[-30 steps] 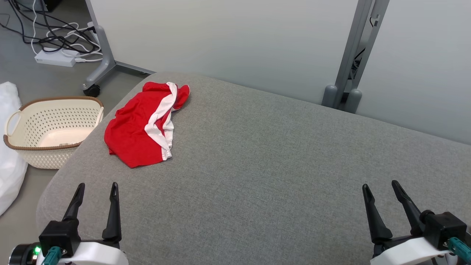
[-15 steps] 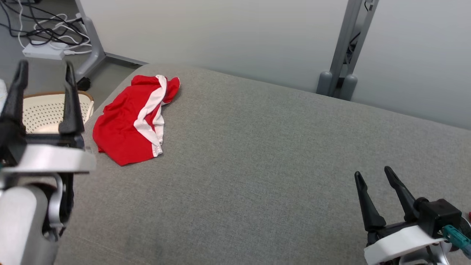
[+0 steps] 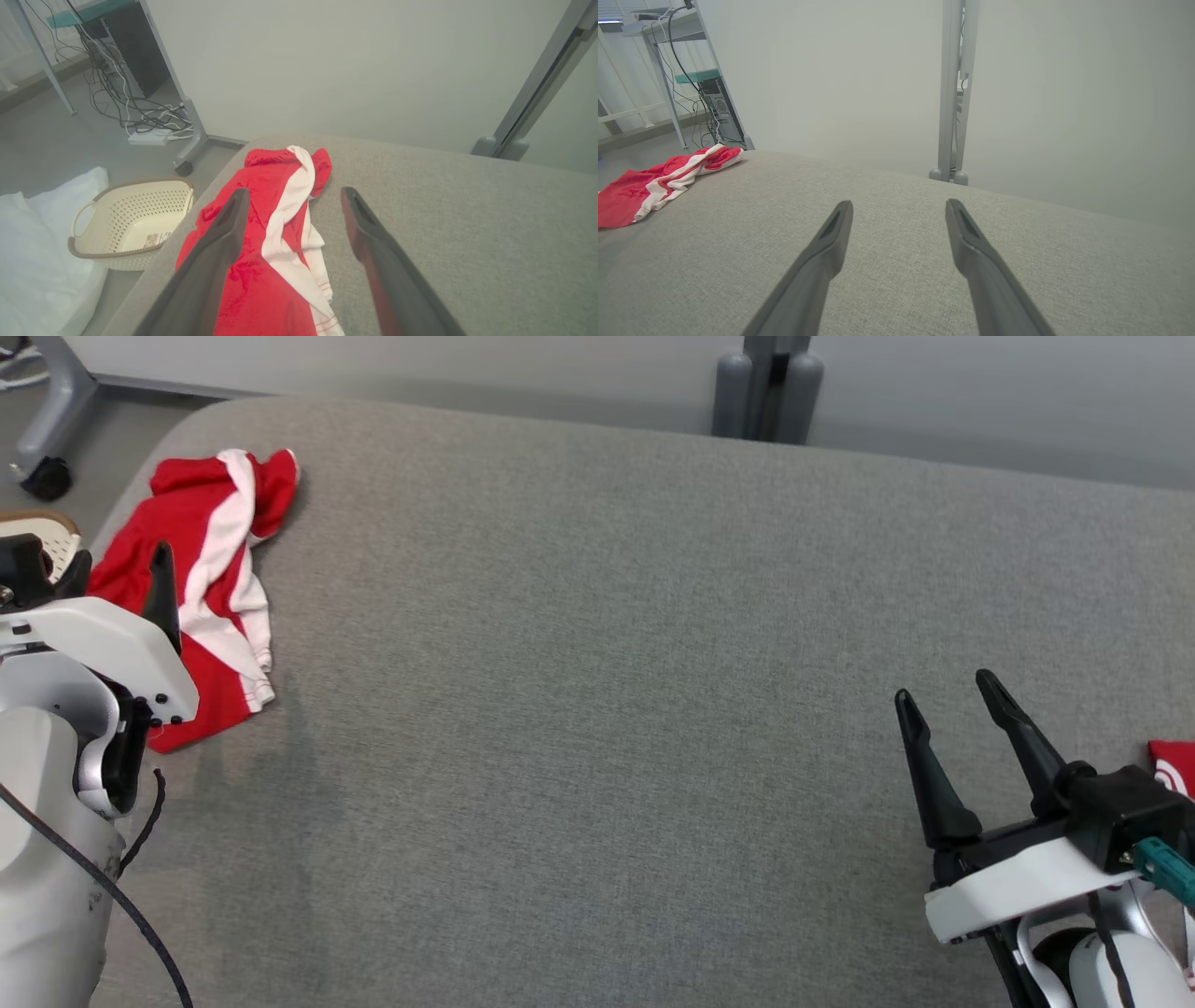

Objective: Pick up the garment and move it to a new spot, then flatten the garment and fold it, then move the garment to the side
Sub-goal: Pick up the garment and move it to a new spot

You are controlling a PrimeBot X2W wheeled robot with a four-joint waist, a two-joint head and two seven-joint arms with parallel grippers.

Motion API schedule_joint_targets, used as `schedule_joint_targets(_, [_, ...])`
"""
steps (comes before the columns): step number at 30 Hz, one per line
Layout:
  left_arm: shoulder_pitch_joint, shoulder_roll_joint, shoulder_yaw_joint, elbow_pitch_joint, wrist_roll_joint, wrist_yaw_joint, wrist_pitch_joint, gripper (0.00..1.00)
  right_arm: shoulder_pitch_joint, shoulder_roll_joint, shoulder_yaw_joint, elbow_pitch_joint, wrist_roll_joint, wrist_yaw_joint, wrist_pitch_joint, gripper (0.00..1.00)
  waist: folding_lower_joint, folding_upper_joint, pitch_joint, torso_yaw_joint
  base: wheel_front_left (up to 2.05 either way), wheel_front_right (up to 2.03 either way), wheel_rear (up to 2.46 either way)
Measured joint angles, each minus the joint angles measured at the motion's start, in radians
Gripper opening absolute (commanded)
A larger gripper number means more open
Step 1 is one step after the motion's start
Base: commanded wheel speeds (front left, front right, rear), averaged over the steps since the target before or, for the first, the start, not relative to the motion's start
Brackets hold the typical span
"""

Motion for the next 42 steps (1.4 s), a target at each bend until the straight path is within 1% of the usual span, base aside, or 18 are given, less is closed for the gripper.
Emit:
schedule_joint_targets(7, [-0.086,-0.037,0.005,0.296,-0.054,-0.068,0.019,1.00,-0.050,-0.020,-0.002,-0.025,-0.002,0.000,0.010,1.00,0.0000,0.0000,0.123,-0.055,0.00,0.00,0.00])
schedule_joint_targets(13, [-0.131,-0.058,0.018,0.494,-0.098,-0.106,0.043,1.00,-0.073,-0.026,0.000,-0.029,-0.002,0.000,0.009,1.00,0.0000,0.0000,0.198,-0.089,0.00,0.00,0.00])
schedule_joint_targets(14, [-0.134,-0.057,0.019,0.515,-0.099,-0.107,0.042,0.67,-0.075,-0.026,0.002,-0.028,-0.001,0.000,0.006,1.00,0.0000,0.0000,0.201,-0.093,0.00,0.00,0.00])
schedule_joint_targets(15, [-0.144,-0.058,0.019,0.534,-0.102,-0.115,0.046,0.31,-0.077,-0.026,0.001,-0.026,-0.001,0.000,0.006,1.00,0.0000,0.0000,0.203,-0.095,0.00,0.00,0.00])
schedule_joint_targets(16, [-0.153,-0.057,0.022,0.548,-0.107,-0.119,0.047,0.00,-0.079,-0.026,0.001,-0.025,0.000,0.000,0.006,1.00,0.0000,0.0000,0.204,-0.097,0.00,0.00,0.00])
schedule_joint_targets(20, [-0.168,-0.046,0.022,0.591,-0.106,-0.119,0.005,0.00,-0.080,-0.026,-0.007,-0.017,0.003,0.000,0.002,1.00,0.0000,0.0000,0.200,-0.101,0.00,0.00,0.00])
schedule_joint_targets(23, [-0.186,-0.036,0.022,0.593,-0.101,-0.109,-0.073,0.00,-0.079,-0.026,-0.020,-0.013,0.004,0.000,-0.004,1.00,0.0000,0.0000,0.188,-0.101,0.00,0.00,0.00])
schedule_joint_targets(28, [-0.237,0.002,0.024,0.548,-0.075,-0.078,-0.248,0.00,-0.067,-0.016,-0.036,-0.004,0.004,0.000,-0.012,1.00,0.0000,0.0000,0.146,-0.098,0.00,0.00,0.00])
schedule_joint_targets(31, [-0.248,0.013,0.026,0.495,-0.060,-0.066,-0.293,0.00,-0.056,-0.010,-0.037,0.002,0.004,0.000,-0.016,1.00,0.0000,0.0000,0.108,-0.097,0.00,0.00,0.00])
schedule_joint_targets(35, [-0.233,0.019,0.033,0.354,-0.033,-0.035,-0.310,0.00,-0.035,0.002,-0.038,0.019,0.010,0.000,-0.022,1.00,0.0000,0.0000,0.053,-0.098,0.00,0.00,0.00])
schedule_joint_targets(39, [-0.126,0.016,0.075,0.096,0.011,0.027,-0.312,0.00,-0.006,0.009,-0.033,0.032,0.019,0.000,-0.024,1.00,0.0000,0.0000,-0.005,-0.103,0.00,0.00,0.00])
schedule_joint_targets(42, [0.009,0.011,0.096,-0.091,0.050,0.085,-0.313,0.00,0.003,0.014,-0.017,0.045,0.022,0.000,-0.025,1.00,0.0000,0.0000,-0.046,-0.115,0.00,0.00,0.00])
